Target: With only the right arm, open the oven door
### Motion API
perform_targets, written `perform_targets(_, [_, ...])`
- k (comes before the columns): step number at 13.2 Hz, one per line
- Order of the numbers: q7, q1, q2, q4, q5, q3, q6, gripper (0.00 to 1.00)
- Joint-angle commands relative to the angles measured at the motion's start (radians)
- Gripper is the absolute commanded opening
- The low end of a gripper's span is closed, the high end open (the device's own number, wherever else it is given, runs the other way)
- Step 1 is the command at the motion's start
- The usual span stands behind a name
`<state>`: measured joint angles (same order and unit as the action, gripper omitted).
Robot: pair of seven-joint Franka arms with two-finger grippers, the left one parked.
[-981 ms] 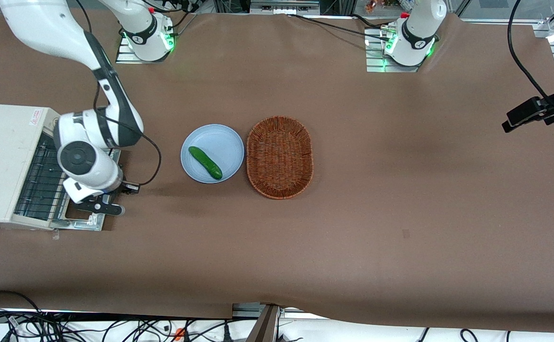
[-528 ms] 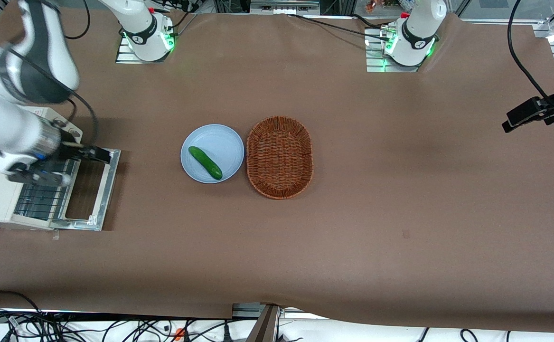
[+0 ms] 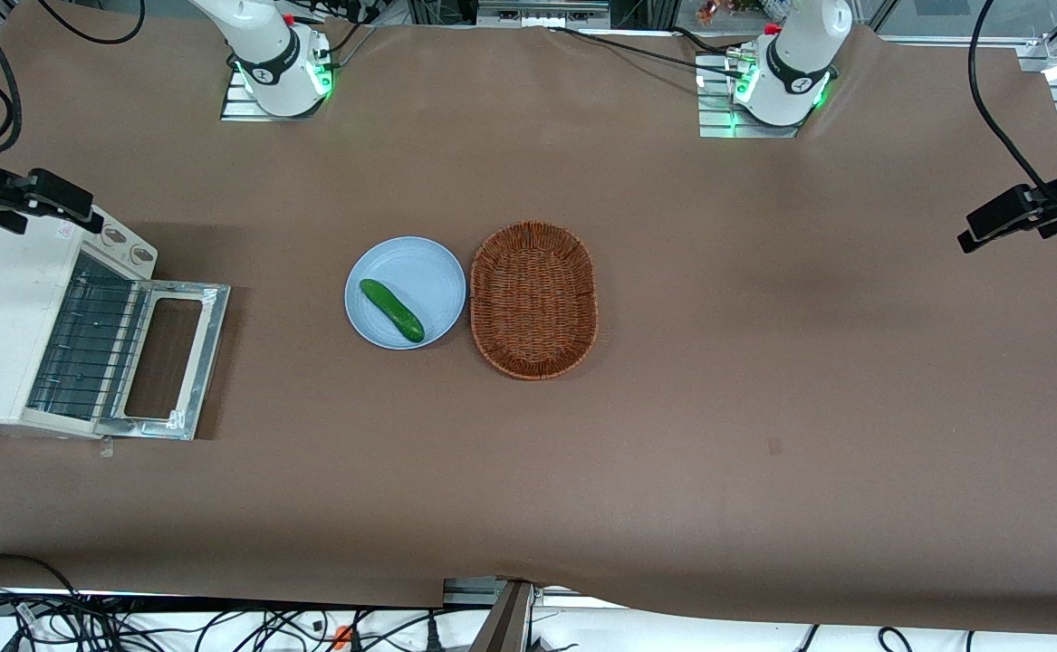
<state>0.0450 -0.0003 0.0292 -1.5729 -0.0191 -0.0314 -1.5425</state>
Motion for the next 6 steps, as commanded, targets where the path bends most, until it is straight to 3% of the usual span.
perform_targets(1, [0.000, -0.058, -0.081, -0.114, 0.028, 0.076, -0.004, 1.00])
perform_targets(6, [0.012, -0.064, -0.012, -0.050, 0.019, 0.067, 0.011, 1.00])
